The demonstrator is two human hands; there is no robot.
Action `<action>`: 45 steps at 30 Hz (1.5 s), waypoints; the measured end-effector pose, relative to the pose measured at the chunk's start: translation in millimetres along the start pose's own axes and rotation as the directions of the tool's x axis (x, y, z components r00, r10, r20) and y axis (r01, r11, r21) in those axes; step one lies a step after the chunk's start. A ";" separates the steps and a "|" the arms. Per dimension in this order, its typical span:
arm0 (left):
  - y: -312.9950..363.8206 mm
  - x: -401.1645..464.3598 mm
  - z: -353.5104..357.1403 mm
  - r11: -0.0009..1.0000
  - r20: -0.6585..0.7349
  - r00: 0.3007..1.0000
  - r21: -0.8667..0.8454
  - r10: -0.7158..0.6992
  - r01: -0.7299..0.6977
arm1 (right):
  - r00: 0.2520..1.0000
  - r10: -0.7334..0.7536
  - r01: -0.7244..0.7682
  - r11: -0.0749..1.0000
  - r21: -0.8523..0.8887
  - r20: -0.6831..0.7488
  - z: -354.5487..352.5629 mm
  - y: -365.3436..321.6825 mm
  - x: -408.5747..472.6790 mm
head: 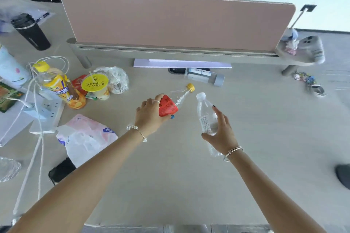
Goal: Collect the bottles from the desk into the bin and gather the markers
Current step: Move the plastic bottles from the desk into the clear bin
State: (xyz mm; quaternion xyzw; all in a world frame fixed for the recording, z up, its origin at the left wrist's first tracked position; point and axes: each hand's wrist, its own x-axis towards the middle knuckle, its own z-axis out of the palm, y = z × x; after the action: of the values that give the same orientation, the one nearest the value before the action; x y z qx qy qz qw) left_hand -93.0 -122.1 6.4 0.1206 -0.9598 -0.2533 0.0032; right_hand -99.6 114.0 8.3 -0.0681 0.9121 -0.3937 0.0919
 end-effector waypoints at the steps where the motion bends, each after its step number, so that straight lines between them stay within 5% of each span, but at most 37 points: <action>1: 6.3 -11.2 0.0 0.999 0.006 0.999 -0.014 0.035 -0.035 | 0.999 0.015 -0.015 1.000 0.007 -0.032 -2.9 2.0 -17.7; 11: 66.9 -156.3 54.0 0.944 0.191 0.925 -0.114 0.327 -0.310 | 0.952 0.201 -0.216 0.976 -0.041 -0.232 -29.6 55.4 -234.7; 18: 152.5 -250.1 107.1 0.813 0.356 0.738 -0.139 0.574 -0.565 | 0.830 0.424 -0.436 0.898 0.052 -0.363 -66.0 107.5 -380.3; 26: 237.5 -350.5 170.3 0.693 0.478 0.549 -0.201 0.686 -0.692 | 0.724 0.548 -0.552 0.824 0.124 -0.419 -95.9 181.0 -512.5; 45: 296.9 -470.6 264.6 0.761 0.579 0.594 -0.076 0.559 -0.644 | 0.806 0.514 -0.517 0.853 0.071 -0.294 -157.0 301.9 -619.7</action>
State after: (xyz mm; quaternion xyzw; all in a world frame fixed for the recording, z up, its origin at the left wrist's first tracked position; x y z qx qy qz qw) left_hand 277.9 366.3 -53.8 -0.2925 -0.9137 -0.1924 -0.2063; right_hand 453.5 552.2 -36.0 0.2423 0.9017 -0.3541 0.0543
